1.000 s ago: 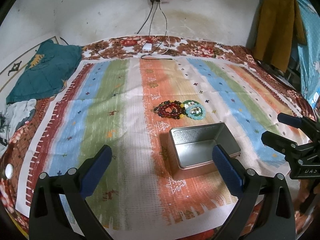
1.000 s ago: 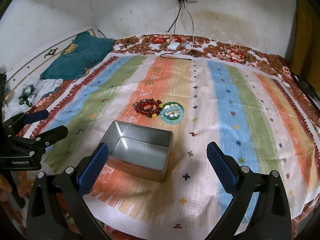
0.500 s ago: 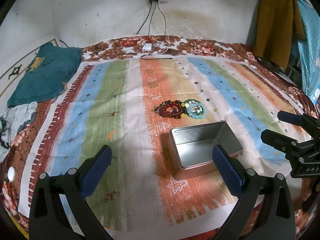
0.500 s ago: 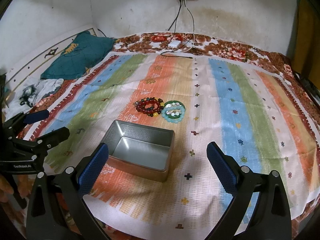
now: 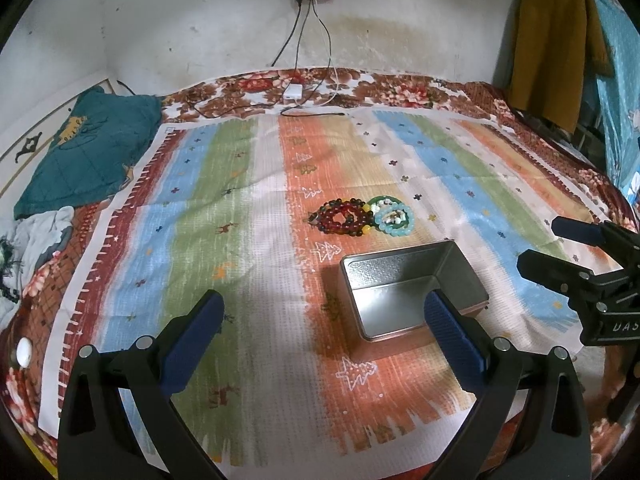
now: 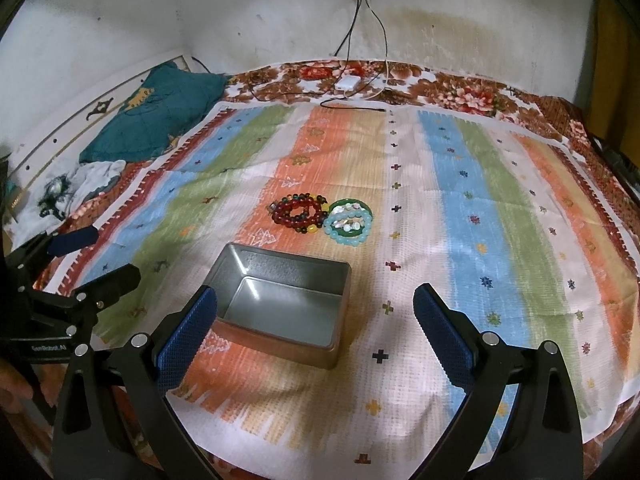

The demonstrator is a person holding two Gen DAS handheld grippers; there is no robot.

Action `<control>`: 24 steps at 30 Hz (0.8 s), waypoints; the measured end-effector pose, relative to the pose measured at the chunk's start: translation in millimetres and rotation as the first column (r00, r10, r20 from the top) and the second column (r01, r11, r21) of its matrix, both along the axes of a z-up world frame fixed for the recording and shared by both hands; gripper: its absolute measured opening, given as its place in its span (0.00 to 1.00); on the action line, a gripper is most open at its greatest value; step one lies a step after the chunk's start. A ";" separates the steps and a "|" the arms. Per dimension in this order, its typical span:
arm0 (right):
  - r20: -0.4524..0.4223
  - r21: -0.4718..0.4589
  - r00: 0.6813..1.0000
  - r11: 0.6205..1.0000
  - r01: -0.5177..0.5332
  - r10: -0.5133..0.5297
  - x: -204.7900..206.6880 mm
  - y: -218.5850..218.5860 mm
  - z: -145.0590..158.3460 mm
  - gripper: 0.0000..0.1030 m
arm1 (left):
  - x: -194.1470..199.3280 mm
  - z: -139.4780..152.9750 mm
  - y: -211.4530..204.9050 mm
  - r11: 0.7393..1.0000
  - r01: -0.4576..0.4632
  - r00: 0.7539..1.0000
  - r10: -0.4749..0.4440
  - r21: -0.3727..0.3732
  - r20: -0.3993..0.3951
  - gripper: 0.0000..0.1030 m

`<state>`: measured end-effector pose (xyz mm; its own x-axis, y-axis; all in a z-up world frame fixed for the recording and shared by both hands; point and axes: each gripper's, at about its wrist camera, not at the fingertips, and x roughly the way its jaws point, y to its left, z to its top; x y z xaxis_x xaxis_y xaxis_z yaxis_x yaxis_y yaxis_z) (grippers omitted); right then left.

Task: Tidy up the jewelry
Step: 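Move both tools toward the bracelets beside the silver tin, then lower both tools over the bracelet cluster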

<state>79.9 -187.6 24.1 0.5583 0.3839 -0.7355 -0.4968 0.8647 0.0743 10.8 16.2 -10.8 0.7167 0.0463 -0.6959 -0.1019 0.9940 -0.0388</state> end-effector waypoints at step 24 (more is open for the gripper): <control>-0.061 -0.024 0.997 0.999 0.039 -0.041 48.3 -0.9 -6.9 0.97 | 33.3 -15.1 -11.2 0.993 0.039 0.998 -0.033 0.112 -0.062 0.95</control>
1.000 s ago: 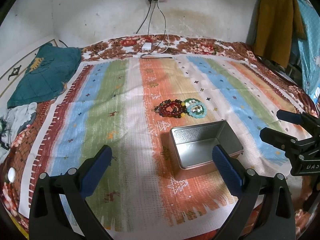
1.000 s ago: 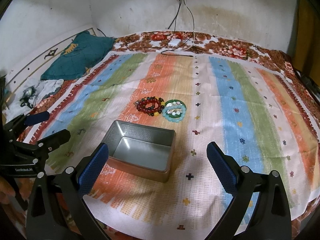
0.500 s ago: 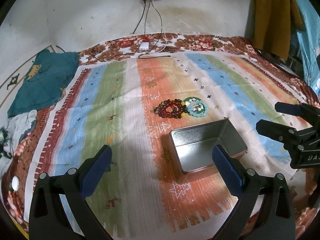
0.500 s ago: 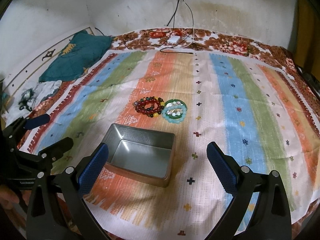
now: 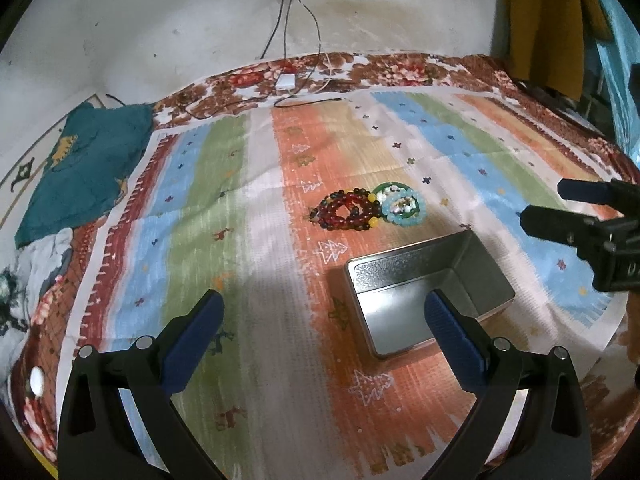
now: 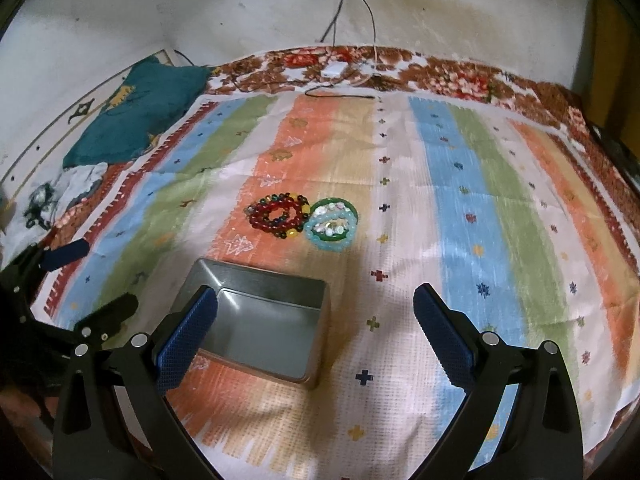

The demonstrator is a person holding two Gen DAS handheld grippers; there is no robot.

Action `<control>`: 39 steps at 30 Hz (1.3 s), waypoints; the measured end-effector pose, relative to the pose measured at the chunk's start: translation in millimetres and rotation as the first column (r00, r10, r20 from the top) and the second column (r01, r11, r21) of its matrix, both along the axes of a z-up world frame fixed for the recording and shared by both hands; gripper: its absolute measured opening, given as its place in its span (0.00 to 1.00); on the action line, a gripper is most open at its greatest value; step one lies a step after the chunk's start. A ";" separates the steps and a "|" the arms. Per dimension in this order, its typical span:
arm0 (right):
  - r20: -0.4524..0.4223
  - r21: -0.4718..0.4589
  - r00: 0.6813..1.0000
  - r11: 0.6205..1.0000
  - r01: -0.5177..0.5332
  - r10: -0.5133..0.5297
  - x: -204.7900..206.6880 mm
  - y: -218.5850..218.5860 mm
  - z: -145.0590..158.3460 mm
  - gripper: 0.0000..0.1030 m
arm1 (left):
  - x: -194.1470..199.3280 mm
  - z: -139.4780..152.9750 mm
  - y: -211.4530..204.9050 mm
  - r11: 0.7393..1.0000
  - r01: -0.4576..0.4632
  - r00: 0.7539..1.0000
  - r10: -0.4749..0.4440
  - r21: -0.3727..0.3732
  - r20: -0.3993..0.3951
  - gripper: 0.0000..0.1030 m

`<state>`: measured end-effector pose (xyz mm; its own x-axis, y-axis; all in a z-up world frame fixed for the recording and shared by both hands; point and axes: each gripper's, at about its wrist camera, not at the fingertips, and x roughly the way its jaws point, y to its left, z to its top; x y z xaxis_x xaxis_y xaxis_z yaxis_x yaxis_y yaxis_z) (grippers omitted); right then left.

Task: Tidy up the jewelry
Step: 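Lower both tools over the bracelet cluster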

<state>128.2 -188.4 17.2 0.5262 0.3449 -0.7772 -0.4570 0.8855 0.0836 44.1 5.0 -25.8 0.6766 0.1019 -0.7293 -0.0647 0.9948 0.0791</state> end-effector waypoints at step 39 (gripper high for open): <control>-0.162 -0.017 0.985 0.998 0.061 -0.063 81.1 17.9 -38.6 0.97 | 109.9 -40.6 34.6 0.982 -0.104 0.987 0.082 -0.158 -0.139 0.95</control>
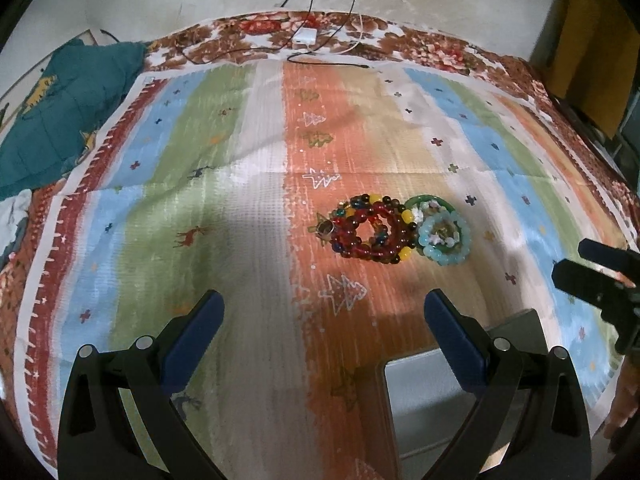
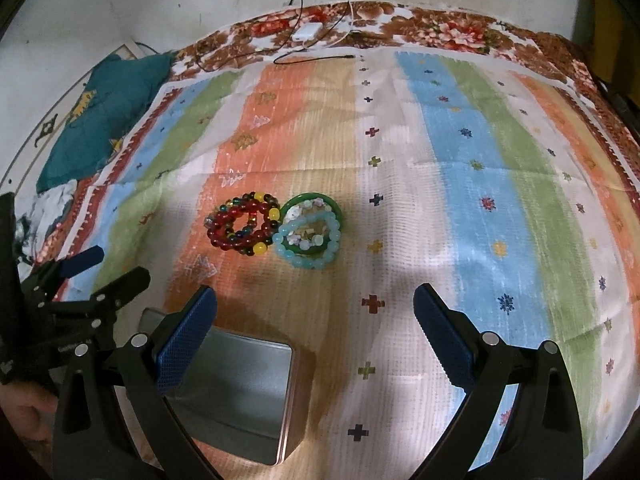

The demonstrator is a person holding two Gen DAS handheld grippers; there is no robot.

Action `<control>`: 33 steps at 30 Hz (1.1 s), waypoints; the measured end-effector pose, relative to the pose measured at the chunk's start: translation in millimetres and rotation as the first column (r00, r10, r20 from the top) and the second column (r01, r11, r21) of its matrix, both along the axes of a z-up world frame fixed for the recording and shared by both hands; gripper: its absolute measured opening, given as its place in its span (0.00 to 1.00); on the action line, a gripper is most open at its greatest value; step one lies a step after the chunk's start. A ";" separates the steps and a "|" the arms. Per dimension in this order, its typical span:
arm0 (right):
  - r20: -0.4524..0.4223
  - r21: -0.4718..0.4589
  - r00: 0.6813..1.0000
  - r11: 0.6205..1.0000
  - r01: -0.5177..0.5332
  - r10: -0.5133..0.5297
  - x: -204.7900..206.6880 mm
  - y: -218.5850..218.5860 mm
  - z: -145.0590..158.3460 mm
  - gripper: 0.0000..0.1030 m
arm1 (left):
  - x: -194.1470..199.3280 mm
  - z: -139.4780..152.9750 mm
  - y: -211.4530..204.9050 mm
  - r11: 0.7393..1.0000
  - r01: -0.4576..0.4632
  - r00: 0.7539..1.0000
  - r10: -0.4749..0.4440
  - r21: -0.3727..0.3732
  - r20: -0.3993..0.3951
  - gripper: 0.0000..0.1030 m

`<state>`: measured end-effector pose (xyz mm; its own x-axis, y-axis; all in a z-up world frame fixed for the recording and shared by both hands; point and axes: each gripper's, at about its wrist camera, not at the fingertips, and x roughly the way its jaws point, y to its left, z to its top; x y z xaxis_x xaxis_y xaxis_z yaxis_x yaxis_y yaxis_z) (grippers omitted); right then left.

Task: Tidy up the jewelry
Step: 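Lower both tools over the bracelet cluster, then grasp the dark red beaded bracelet with left tool while right grasps light blue bracelet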

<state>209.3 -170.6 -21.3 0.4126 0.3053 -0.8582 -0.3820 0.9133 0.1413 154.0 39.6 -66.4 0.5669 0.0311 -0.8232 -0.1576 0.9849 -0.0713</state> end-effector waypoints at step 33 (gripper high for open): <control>-0.089 -0.091 0.996 0.996 -0.018 0.009 54.2 13.5 -59.0 0.76 | 73.7 -58.0 19.0 0.979 -0.020 0.984 -0.017 -0.203 -0.178 0.59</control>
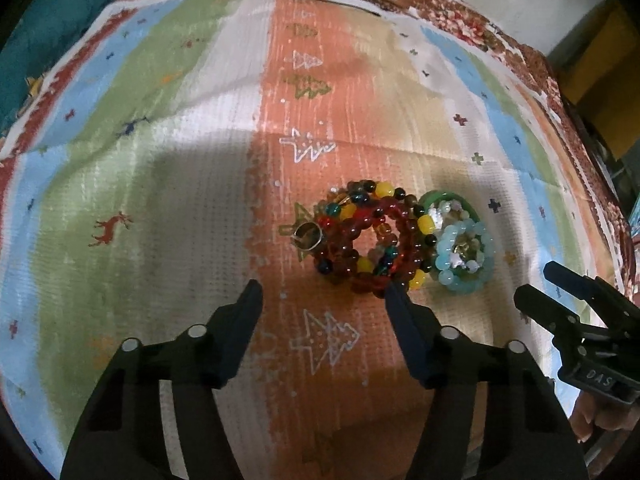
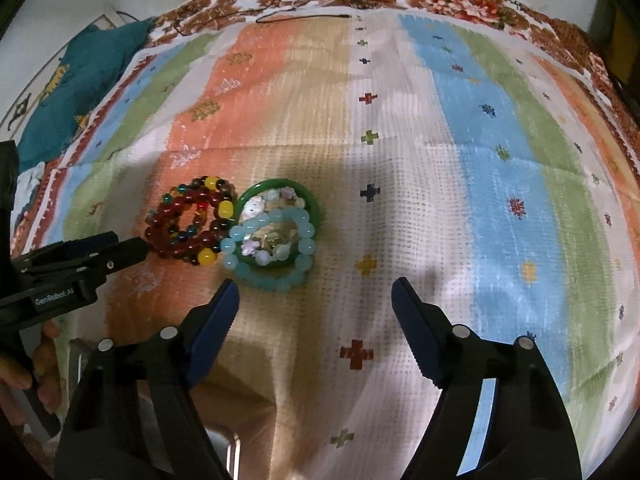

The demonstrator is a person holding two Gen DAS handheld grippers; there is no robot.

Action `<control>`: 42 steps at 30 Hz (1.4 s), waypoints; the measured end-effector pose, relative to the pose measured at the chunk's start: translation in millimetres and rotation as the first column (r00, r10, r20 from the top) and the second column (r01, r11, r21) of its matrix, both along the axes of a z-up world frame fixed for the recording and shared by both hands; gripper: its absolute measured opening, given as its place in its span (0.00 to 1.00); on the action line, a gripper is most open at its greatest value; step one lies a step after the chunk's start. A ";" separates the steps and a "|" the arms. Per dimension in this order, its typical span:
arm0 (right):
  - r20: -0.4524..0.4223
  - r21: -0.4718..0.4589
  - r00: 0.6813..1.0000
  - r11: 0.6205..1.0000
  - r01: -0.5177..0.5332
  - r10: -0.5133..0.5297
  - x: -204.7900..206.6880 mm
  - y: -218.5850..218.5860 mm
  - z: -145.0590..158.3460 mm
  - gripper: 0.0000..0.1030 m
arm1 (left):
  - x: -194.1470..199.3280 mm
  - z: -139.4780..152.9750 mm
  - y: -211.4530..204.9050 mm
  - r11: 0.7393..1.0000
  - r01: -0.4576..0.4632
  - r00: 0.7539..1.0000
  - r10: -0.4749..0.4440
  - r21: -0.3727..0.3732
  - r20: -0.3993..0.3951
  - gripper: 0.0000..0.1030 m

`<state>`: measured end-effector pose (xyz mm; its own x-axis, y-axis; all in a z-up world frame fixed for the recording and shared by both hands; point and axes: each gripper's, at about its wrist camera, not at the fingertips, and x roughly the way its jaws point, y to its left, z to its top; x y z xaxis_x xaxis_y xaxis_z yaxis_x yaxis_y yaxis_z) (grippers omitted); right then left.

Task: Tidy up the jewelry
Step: 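Grasp the dark red beaded bracelet with left tool while right grasps light blue bracelet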

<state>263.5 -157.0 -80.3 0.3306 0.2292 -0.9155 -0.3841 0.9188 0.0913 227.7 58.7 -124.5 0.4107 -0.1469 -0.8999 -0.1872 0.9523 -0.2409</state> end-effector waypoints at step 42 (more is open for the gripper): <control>-0.095 0.065 0.995 0.998 -0.017 0.023 20.0 6.8 -22.9 0.11 | 7.4 10.0 1.3 0.996 0.062 0.998 -0.060 -0.065 0.031 0.13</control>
